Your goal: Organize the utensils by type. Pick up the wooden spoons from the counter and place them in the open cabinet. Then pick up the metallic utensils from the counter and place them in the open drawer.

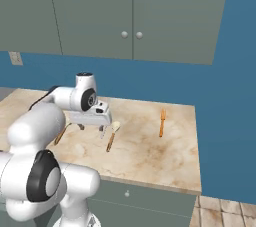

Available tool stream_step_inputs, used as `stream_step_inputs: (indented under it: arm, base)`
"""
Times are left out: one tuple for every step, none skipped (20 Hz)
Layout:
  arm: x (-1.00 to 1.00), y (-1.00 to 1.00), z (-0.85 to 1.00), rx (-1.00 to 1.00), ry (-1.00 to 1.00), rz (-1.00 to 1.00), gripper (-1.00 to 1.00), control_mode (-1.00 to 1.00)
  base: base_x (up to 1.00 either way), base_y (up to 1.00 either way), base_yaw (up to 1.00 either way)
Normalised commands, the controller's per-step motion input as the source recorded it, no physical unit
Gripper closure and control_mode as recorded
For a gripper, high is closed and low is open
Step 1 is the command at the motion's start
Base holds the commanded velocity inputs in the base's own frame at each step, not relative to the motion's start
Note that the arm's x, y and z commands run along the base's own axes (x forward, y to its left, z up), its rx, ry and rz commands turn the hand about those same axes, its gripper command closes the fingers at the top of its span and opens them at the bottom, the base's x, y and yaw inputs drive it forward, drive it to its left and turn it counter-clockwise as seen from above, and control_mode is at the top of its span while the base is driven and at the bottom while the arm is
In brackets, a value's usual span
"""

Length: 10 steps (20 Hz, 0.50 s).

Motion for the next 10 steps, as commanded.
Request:
stream_step_inputs:
  arm:
    - [0.11,0.0,-0.09,0.02,0.0,0.0,-1.0,-1.0]
    - [0.08,0.0,-0.11,0.01,0.0,0.0,-1.0,-1.0]
    - [0.07,0.0,-0.16,0.02,0.0,0.0,-1.0,-1.0]
    - [0.06,0.0,-0.15,0.02,0.0,0.0,-1.0,-1.0]
    - [0.05,0.0,-0.14,0.0,0.02,0.0,-1.0,-1.0]
    - [0.06,0.0,-0.15,0.0,0.09,0.0,-1.0,-1.0]
    - [0.06,0.0,-0.1,0.0,0.18,0.0,-1.0,-1.0]
    - [0.07,0.0,-0.15,0.0,0.18,0.0,-1.0,-1.0]
    - [0.09,0.0,-0.15,0.0,0.18,0.0,-1.0,-1.0]
    - [0.07,0.0,-0.21,0.0,0.18,0.0,-1.0,-1.0]
  base:
    - [0.0,0.0,0.0]
    - [0.0,0.0,0.0]
    - [0.0,0.0,0.0]
    - [0.0,0.0,0.0]
    - [0.0,0.0,0.0]
    - [0.0,0.0,0.0]
    - [0.0,0.0,0.0]
    - [0.0,0.0,0.0]
    - [0.0,0.0,0.0]
    - [0.0,0.0,0.0]
